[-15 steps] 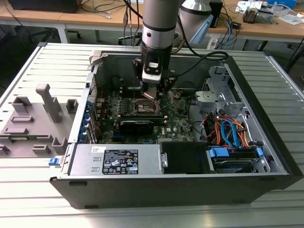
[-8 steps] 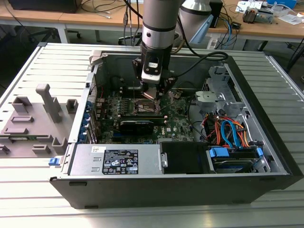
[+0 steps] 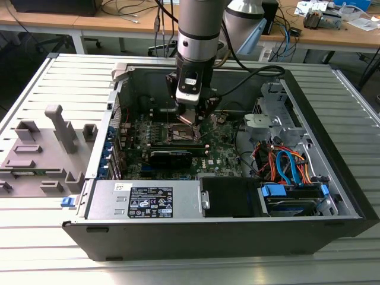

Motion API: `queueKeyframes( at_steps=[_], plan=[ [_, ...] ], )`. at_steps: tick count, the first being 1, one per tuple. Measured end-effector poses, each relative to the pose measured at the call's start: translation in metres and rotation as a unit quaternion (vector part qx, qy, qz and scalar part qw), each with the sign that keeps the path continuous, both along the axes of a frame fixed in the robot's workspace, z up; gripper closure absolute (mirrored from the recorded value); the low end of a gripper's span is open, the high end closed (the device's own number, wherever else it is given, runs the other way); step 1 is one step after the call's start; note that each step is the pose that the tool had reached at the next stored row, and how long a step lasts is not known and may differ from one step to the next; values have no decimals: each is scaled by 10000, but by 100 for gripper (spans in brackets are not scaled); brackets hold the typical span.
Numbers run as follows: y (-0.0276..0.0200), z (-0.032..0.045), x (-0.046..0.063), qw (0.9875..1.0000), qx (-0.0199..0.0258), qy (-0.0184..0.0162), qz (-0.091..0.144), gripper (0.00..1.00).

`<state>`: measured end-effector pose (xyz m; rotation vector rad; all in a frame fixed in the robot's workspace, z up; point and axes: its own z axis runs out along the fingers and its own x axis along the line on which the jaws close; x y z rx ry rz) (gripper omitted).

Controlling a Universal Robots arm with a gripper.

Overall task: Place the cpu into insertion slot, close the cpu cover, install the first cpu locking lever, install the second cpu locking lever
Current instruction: 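Place the cpu into insertion slot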

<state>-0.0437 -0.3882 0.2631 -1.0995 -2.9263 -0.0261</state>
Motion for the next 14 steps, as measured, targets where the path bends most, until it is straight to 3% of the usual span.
queueKeyframes(
  at_steps=[14],
  plan=[
    [0,-10,0,9999,0,0,-168,45]
  ],
)
